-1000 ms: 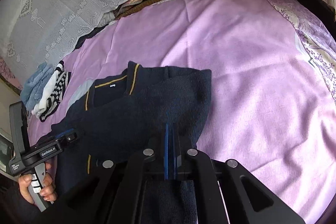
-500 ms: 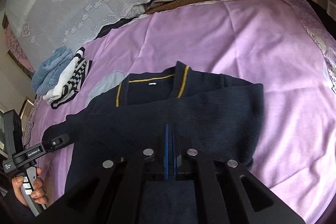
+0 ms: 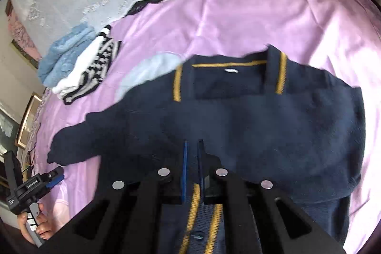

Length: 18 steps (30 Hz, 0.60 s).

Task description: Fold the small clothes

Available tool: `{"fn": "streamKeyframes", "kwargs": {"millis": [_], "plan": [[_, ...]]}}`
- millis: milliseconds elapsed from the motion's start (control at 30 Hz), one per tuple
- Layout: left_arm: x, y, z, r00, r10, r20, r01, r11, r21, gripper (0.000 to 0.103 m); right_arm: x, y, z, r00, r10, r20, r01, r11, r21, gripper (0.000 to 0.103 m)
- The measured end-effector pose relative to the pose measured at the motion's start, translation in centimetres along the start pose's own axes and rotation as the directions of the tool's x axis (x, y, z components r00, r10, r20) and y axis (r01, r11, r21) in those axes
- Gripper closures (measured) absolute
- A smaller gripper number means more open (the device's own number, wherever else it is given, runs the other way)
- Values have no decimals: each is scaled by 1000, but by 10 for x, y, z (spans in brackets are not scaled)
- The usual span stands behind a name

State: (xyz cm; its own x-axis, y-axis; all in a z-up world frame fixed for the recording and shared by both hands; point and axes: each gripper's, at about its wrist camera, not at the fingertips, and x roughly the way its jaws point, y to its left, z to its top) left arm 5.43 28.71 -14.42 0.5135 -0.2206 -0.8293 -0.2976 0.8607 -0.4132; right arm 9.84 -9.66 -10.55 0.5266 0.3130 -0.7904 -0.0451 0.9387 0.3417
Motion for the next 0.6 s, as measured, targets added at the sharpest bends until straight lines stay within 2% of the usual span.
{"fn": "streamKeyframes", "kwargs": {"millis": [67, 133, 167, 267, 400, 500, 600], "plan": [[-9, 15, 8, 1000, -22, 18, 23, 999, -42, 53, -1, 36, 8, 998, 67, 17, -65, 996, -65, 88], [-19, 30, 17, 999, -21, 40, 24, 997, -74, 50, 3, 79, 11, 992, 122, 16, -118, 981, -156, 65], [-24, 38, 21, 999, -26, 48, 30, 995, -93, 47, 6, 101, 11, 988, 153, 7, -149, 968, -202, 63], [-28, 62, 30, 998, -48, 45, 55, 985, -162, 43, 23, 163, 12, 969, 241, -60, -248, 920, -303, 63], [-21, 79, 32, 996, -65, 59, 76, 972, -223, 43, 50, 235, 20, 914, 354, -196, -402, 851, -337, 63], [-16, 86, 39, 993, -78, 93, 99, 965, -245, 44, 74, 285, 19, 893, 360, -269, -444, 799, -405, 63], [-9, 90, 45, 988, -102, 117, 130, 955, -265, 44, 101, 318, 18, 891, 321, -322, -444, 765, -466, 64]]}}
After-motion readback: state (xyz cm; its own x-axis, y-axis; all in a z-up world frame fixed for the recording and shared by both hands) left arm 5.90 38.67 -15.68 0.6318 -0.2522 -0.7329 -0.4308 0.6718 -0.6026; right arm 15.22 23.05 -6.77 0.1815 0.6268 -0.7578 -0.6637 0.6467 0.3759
